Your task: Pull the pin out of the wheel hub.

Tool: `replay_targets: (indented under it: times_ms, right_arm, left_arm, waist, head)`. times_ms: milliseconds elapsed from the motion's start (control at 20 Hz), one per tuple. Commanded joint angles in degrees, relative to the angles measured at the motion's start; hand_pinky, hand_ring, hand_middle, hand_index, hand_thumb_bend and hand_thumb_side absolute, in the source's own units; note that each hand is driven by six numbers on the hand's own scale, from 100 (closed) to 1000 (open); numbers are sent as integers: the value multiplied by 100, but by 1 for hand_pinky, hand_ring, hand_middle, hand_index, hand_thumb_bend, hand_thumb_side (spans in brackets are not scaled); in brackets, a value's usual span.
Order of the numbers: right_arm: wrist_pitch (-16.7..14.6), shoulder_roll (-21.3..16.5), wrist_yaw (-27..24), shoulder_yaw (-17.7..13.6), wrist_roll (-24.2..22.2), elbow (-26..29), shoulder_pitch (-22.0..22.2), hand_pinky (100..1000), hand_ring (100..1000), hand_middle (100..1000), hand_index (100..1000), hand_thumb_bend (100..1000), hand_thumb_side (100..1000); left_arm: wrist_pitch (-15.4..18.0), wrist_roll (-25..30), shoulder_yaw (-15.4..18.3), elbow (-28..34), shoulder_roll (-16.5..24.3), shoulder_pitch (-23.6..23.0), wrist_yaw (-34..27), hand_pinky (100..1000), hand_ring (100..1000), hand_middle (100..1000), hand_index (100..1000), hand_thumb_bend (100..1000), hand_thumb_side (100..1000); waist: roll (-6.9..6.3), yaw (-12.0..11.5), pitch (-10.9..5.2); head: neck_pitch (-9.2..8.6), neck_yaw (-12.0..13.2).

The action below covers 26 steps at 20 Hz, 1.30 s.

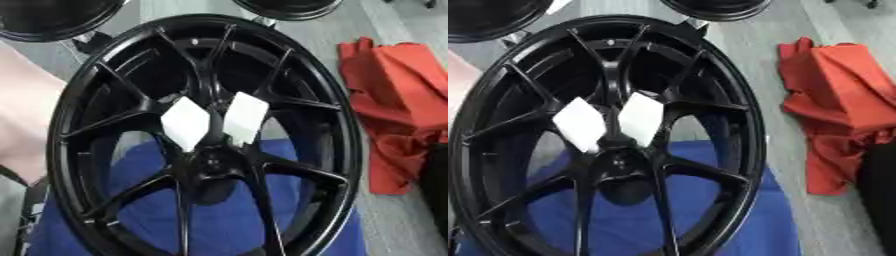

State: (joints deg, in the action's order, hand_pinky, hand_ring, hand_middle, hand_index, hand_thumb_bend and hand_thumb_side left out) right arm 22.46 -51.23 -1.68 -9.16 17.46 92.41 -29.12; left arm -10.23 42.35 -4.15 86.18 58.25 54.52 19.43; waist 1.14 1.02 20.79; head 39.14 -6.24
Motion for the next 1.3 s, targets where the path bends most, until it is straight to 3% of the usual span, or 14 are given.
replay_targets:
  times_ms: [50,400,500,550,650,800,1050,1300]
  right_arm:
    - [-4,-249,-30,-85,33,92,-38,613,470,498,591,100,393]
    - [-11,-251,-19,-82,42,106,-42,613,470,498,591,100,390]
    - [-9,-246,-21,-88,50,108,-39,612,469,498,591,100,390]
    - [-8,-244,-24,-90,54,108,-36,612,469,498,590,100,389]
    - [-8,-241,-32,-93,65,109,-33,611,468,497,590,100,389]
    - [-10,-239,-42,-86,72,119,-36,611,468,497,589,100,387]
    - [-26,-234,-36,-66,62,183,-66,612,468,497,589,100,382]
    - [-22,-201,-25,-62,81,242,-96,611,467,496,589,100,379]
  left_arm:
    - [-103,-248,214,-78,261,18,48,916,901,909,939,309,990]
    - [-115,-564,247,-61,216,7,-313,900,874,872,904,248,935]
    - [-131,-698,278,-30,207,28,-367,886,855,842,875,154,894]
    - [-161,-831,306,-13,197,39,-405,873,833,807,839,100,812]
    - [-224,-1266,355,43,152,52,-646,855,785,748,786,100,745]
    - [-209,-2131,373,224,96,9,-1479,829,707,663,735,100,678]
    - [-169,-3898,320,961,54,-322,-3191,816,678,634,721,100,645]
    - [-343,-5081,272,1893,-170,-735,-3832,812,676,630,718,100,639]
  waist:
    - [8,-2,-169]
    - [34,13,-215]
    - [39,5,-215]
    - [43,-1,-214]
    - [53,-9,-210]
    - [75,-12,-202]
    - [109,-13,-184]
    - [151,-12,-165]
  head:
    - [-56,-30]
    - [-34,-62]
    - [-25,-60]
    - [-30,-64]
    - [-36,-69]
    - [-57,-75]
    - [-61,-59]
    - [-74,-69]
